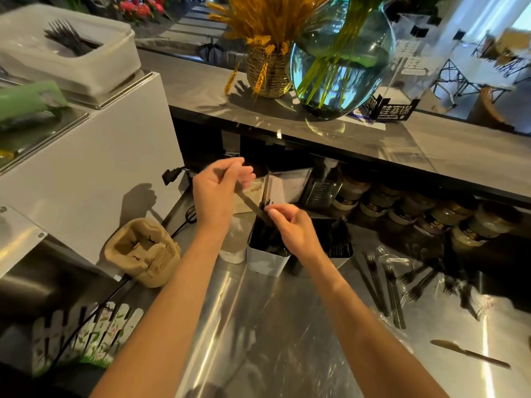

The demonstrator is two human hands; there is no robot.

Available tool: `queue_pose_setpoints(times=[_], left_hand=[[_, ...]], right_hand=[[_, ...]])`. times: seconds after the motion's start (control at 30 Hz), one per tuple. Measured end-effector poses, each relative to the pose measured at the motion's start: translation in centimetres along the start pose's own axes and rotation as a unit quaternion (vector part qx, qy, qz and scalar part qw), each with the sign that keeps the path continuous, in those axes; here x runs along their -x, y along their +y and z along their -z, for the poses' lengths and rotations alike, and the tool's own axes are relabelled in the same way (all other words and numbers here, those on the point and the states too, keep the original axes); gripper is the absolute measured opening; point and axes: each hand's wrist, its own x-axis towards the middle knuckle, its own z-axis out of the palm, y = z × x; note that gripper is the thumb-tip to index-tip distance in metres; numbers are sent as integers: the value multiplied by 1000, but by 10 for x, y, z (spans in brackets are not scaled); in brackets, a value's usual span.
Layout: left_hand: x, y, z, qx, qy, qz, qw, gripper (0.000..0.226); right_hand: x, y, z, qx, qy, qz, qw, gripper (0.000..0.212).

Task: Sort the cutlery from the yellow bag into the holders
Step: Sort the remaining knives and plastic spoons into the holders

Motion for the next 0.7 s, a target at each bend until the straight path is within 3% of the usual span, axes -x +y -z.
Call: queue_pose_setpoints(times=[0.17, 0.3, 0.4, 0.47, 0.5, 0.57, 0.6, 0.63, 0.7], left_hand=[[1, -16, -14, -39, -67, -10, 997, 25], [26, -71, -27, -140, -156, 33, 977, 25], [45, -92, -33, -108, -167, 80, 977, 41], [50, -105, -40, -161, -200, 72, 964, 56], [51, -112, -45, -245, -243, 42, 938, 65], [56, -133, -53, -482, -317, -57, 815, 69], [59, -139, -57, -544, -329, -73, 768, 64], [62, -142, -62, -581, -331, -83, 739, 60], [65, -136, -69, -577, -304, -51, 756, 55]], right_hand=[[8, 8, 24, -73, 132, -44, 988, 26], [12, 18, 42, -84, 162, -52, 982, 23], [18, 30, 53, -93, 175, -58, 978, 25], [27, 35, 59, -124, 185, -72, 972, 23], [31, 38, 63, -137, 191, -78, 969, 23], [40, 44, 70, -151, 201, -76, 965, 23], [45, 47, 75, -154, 206, -77, 963, 23], [51, 50, 81, -162, 211, -85, 960, 24], [61, 56, 94, -178, 224, -105, 952, 23]])
